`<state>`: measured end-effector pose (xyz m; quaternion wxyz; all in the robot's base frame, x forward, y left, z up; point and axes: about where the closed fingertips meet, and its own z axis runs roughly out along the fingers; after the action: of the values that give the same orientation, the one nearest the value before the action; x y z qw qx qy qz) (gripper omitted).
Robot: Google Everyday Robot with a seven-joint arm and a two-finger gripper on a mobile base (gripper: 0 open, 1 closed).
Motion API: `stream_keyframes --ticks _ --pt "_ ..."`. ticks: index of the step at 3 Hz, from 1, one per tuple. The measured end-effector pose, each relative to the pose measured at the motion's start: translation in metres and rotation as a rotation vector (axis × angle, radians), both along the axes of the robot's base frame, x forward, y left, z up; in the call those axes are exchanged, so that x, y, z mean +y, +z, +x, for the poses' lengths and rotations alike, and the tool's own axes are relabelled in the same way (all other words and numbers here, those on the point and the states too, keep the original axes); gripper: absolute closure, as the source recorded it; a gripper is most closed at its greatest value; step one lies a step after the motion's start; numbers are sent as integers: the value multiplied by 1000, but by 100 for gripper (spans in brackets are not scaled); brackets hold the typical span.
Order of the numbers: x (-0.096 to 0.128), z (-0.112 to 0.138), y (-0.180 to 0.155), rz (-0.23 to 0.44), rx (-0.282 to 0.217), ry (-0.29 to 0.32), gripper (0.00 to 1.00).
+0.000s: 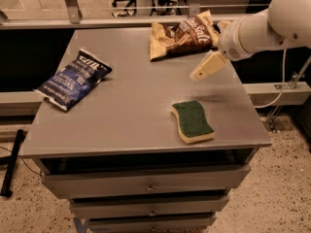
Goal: Move brown chip bag near sponge
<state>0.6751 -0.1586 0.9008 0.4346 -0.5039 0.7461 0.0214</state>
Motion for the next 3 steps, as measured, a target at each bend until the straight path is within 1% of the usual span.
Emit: stream_keyframes --ticks 1,2,3 --pt "17 41 -6 93 -36 -48 0" --pt "33 86 -11 151 -73 -79 0" --pt "41 123 -22 164 -95 -111 0"
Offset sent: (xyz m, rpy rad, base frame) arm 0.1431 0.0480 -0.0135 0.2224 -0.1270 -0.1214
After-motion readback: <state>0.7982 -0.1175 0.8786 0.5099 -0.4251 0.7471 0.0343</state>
